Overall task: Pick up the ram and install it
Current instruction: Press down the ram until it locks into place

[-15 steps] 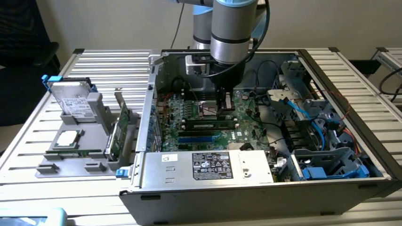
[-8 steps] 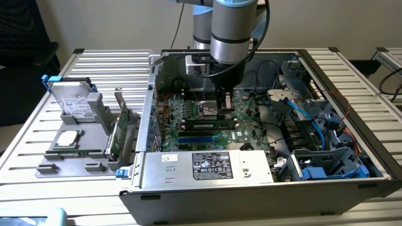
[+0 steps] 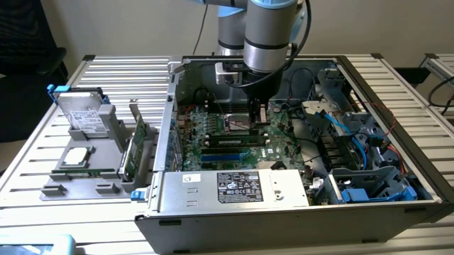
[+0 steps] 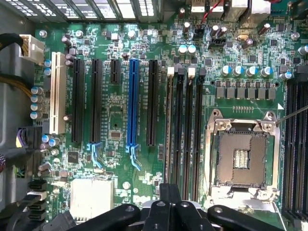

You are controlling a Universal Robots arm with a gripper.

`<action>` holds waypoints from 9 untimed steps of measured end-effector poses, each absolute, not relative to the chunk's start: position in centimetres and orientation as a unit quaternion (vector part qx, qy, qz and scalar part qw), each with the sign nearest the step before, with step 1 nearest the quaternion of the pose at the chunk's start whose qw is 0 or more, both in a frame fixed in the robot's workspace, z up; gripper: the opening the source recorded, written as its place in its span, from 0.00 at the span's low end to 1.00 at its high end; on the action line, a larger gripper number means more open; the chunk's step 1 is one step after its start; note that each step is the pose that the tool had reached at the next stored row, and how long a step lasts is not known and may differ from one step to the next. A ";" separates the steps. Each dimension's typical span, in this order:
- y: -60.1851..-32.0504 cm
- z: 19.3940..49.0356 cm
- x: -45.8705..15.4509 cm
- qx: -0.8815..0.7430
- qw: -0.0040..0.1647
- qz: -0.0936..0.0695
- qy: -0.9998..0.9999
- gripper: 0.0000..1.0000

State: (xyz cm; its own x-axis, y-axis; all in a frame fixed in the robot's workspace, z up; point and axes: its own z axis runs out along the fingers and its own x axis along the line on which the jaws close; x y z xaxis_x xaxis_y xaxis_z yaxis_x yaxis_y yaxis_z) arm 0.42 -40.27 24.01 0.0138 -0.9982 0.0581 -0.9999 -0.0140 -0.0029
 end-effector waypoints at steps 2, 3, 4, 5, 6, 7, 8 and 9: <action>-40.3 23.9 0.4 0.711 0.019 0.022 -0.703 0.11; -40.3 23.8 0.4 0.710 0.019 0.022 -0.704 0.11; -40.3 23.7 0.4 0.709 0.019 0.022 -0.704 0.11; -40.3 23.6 0.4 0.708 0.019 0.022 -0.706 0.11; -40.3 23.6 0.5 0.707 0.020 0.022 -0.707 0.11; -40.3 23.6 0.5 0.706 0.020 0.022 -0.707 0.11; -40.3 23.6 0.6 0.706 0.020 0.022 -0.707 0.11; -40.3 23.6 0.6 0.706 0.019 0.022 -0.707 0.11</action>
State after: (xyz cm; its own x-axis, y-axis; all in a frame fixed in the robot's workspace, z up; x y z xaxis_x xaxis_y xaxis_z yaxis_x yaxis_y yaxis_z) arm 0.62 -40.30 23.55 -0.0019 -0.9983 0.0581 -1.0000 0.0018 -0.0030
